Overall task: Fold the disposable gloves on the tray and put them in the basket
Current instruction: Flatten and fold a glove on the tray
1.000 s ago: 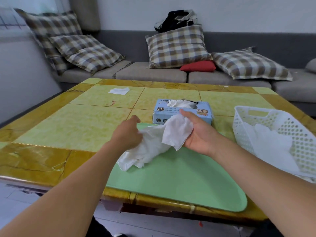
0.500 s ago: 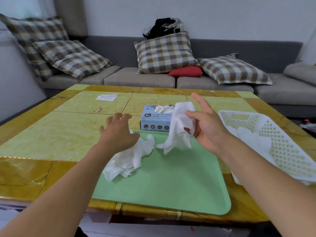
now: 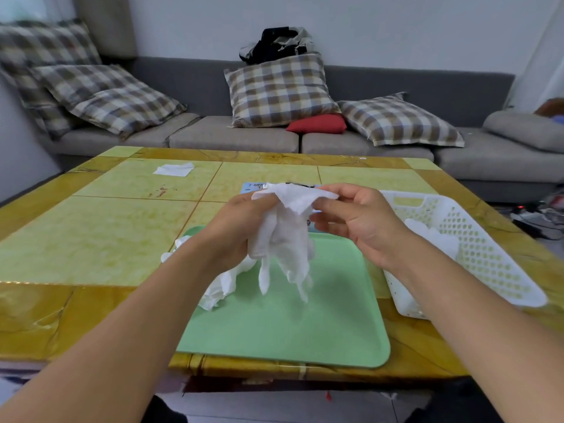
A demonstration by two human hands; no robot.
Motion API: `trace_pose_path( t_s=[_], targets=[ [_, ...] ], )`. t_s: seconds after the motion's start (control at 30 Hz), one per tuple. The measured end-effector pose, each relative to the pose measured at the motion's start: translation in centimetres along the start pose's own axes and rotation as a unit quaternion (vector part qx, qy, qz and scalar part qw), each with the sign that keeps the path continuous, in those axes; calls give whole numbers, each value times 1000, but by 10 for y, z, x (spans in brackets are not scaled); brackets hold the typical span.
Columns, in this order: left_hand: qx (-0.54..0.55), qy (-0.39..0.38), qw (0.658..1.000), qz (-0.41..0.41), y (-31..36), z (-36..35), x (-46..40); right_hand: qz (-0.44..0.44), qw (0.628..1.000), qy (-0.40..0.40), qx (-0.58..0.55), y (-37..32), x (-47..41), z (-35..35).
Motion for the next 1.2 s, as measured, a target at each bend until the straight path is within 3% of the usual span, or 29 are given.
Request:
trace_pose_path(
  t_s=[0.07,0.13,0.2,0.33,0.57,0.67,0.8,0.87,0.93,1.0,1.07,1.13,1.2],
  targets=[
    [14,-49,998,48,-7,-10,4,29,997,32,66,-4,-1,8],
    [6,-86,994,73,-13,-18,8,24,998,52,29,-9,-1,13],
    [-1,-122,990,76,-14,-23,11,-8,997,61,-37,-8,0,17],
    [-22,-200,979,37,-5,-31,19,-20,999,24,-21,-7,8,12],
    [-12,-127,991,-35,10,-29,14,-73,992,-58,-87,-5,17,6],
    [-31,-131,991,18,0,-30,11,-141,985,-72,-76,13,15,8],
    [-145,-82,982,91,-29,-23,0,-205,978,-33,14,48,8,17],
    [-157,-34,985,58,-26,-20,-9,-144,988,2,49,42,-2,19],
    [-115,8,991,-59,0,-21,-13,12,998,38,54,8,-10,24],
    [-63,27,977,-202,41,-23,-4,185,979,56,61,-40,-3,24],
    [-51,24,950,-306,70,-24,12,294,949,45,99,-73,13,19],
    [-94,5,936,-339,76,-27,22,321,935,31,146,-76,22,18],
    [-192,-15,927,-323,61,-29,24,293,935,4,200,-59,22,18]
  ],
)
Point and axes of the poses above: each hand's wrist, its own x-axis away from the middle knuckle, its own z-axis out of the back of the hand, y = z × x, the point moved 8 cm from there along -x, towards the middle knuckle, and after that the axes turned 1 degree about -x, right-handed, at the moved point
